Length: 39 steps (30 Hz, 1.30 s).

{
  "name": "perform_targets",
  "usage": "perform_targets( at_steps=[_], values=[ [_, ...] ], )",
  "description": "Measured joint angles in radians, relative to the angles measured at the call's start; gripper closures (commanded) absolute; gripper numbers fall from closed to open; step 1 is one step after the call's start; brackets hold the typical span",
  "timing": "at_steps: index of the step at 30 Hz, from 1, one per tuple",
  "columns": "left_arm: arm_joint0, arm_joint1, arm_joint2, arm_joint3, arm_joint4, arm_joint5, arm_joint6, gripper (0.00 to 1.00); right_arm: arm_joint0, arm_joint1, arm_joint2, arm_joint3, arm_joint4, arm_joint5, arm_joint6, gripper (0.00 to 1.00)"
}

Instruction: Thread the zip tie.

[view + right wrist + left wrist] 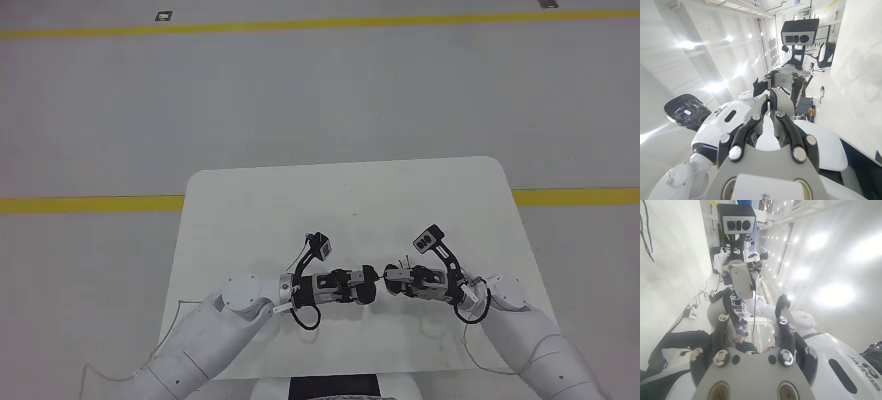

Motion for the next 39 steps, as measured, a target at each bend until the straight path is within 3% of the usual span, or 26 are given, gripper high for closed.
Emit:
perform_targets(
  at_steps=[8,14,39],
  values=[
    [-0.003,0.001,0.008,0.005,-0.004,0.004,-0.004,0.84,0.002,-0.004,0.002,0.003,-0.033,0.002,-0.017,1.0],
    [-0.007,0.003,0.011,0.007,0.0,0.003,-0.003,0.78,-0.004,-0.004,0.007,-0.009,-0.067,-0.002,-0.023,1.0],
    [-0.013,0.008,0.028,0.012,0.009,0.009,0.005,0.88,-0.024,-0.003,0.021,-0.057,-0.148,-0.005,-0.042,1.0]
  ],
)
